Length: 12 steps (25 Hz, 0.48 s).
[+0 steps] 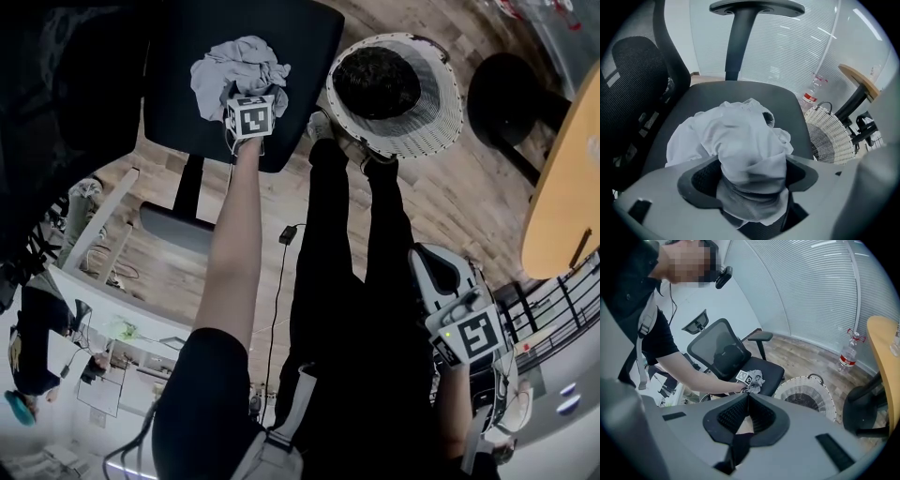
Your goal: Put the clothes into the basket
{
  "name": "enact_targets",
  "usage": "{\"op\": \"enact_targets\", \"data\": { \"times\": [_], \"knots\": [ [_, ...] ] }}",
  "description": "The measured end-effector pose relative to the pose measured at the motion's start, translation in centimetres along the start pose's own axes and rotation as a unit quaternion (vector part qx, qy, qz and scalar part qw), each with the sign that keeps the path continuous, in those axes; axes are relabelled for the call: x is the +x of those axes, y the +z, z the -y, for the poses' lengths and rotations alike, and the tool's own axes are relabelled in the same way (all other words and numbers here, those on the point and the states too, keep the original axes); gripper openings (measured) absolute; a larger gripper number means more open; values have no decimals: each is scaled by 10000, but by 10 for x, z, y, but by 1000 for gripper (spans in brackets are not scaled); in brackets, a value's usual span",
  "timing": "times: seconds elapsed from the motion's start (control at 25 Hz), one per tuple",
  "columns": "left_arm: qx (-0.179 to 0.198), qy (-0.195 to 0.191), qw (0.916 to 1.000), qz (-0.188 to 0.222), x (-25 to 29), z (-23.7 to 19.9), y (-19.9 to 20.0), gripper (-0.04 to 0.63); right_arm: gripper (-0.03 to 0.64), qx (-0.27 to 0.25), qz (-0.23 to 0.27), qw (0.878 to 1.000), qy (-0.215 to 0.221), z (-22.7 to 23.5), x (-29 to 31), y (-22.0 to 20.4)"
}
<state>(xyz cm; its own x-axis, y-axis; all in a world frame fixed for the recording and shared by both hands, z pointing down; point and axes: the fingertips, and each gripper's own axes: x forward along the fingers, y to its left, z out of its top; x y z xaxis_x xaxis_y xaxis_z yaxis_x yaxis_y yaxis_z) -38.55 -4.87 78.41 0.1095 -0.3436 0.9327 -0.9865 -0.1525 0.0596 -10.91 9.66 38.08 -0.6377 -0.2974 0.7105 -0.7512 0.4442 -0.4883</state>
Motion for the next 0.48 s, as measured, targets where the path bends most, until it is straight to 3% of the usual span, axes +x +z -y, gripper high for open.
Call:
{"op": "enact_targets", "data": {
  "times": [0.16,0.48],
  "knots": [
    [64,95,9999,17,0,-1,-1,353,17,43,-3,10000,-19,2,1,-2],
    [-12,297,9995,43,-11,-10,-2,146,17,59,98,9999,-43,3,-7,-3]
  ]
}}
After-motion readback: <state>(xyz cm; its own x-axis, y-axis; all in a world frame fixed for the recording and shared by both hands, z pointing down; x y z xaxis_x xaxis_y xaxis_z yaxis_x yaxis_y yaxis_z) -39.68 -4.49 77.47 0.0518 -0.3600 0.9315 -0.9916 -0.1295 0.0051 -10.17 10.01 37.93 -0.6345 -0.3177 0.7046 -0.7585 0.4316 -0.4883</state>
